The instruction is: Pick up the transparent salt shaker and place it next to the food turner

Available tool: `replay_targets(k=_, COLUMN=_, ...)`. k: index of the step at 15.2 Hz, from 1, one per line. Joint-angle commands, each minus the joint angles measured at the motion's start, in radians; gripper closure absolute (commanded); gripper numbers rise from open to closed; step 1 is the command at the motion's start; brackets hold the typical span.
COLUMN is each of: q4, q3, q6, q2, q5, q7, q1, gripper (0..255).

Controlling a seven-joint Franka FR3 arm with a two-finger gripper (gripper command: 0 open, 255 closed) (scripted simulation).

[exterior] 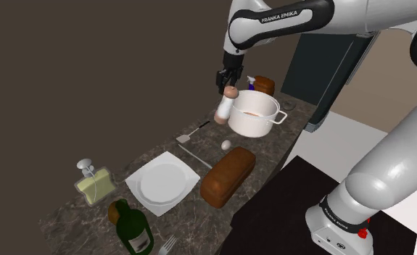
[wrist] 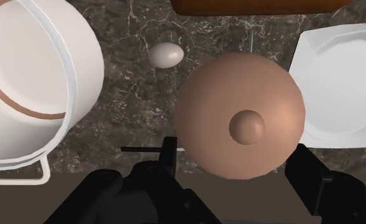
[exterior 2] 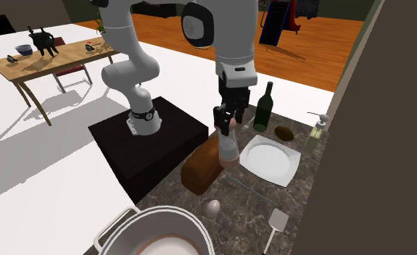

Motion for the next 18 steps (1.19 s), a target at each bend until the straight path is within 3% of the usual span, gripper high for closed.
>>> replay_targets(k=1, q4=0.065, q3=-0.018, q6=-0.012, q2=0.055, q5=-0.01, q7=-0.033, q1=-0.018, gripper=255)
replay_targets(k=10, q4=0.362, q3=-0.082, q6=-0.09, q2=0.277, q5=-0.025, q7=-0.175, q1=-0.095, gripper=255)
replay_targets(k=18, q4=0.277, q3=-0.083, q6=0.011, q2=0.293, q5=-0.027, q7=-0.175, q1=-0.095, gripper=255)
